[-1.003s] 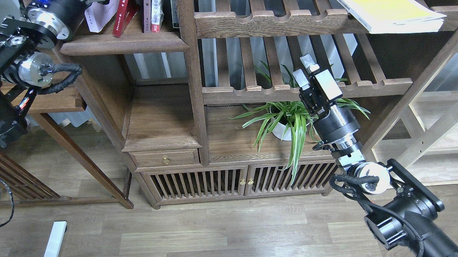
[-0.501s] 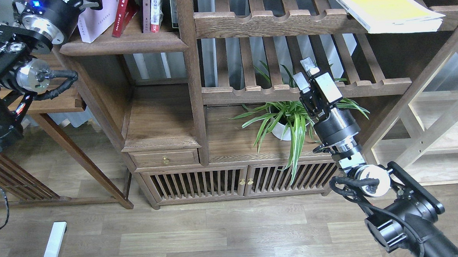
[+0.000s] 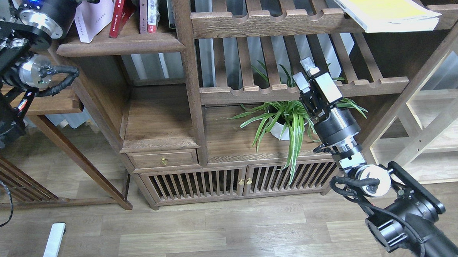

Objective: Organize books on shelf

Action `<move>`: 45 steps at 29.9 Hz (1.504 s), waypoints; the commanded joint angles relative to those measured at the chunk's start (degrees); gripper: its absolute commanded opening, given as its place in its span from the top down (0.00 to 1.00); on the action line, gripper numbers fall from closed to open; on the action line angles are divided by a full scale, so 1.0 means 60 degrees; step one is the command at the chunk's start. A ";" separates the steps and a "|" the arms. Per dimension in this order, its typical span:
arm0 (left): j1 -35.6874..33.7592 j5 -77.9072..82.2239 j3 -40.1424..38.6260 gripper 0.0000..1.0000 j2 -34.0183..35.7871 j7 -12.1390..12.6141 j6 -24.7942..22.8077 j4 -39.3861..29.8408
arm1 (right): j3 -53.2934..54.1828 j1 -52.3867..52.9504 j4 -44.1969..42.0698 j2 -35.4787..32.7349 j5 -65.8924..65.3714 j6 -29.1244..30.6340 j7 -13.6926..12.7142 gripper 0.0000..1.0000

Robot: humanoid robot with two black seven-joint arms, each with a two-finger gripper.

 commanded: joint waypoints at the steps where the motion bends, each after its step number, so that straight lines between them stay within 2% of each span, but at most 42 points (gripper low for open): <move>1: -0.0219 0.0013 -0.0014 0.48 0.0008 0.0010 0.0016 0.0011 | -0.0006 0.0001 0.0012 -0.0001 -0.0015 0.0000 0.0000 0.15; 8: -0.0629 -0.0002 -0.0043 0.44 -0.0138 0.0024 0.0177 0.0011 | -0.0006 -0.0014 -0.0003 -0.0088 -0.0015 0.0000 0.0000 0.14; 27: -0.1670 -0.0017 -0.0527 0.44 -0.0666 -0.0122 0.0206 -0.0004 | -0.0006 -0.0307 -0.0003 -0.0177 -0.0015 0.0000 0.0000 0.14; 41: -0.1670 -0.0075 -0.1112 0.41 -0.0783 -0.0283 0.0221 -0.0135 | 0.0008 -0.0336 -0.0003 -0.0191 -0.0029 0.0000 0.0000 0.14; 45: -0.1480 -0.1156 -0.1347 0.40 -0.0827 -0.0356 0.0221 -0.0282 | 0.0052 -0.0321 -0.0017 -0.0206 -0.0030 0.0000 0.0000 0.14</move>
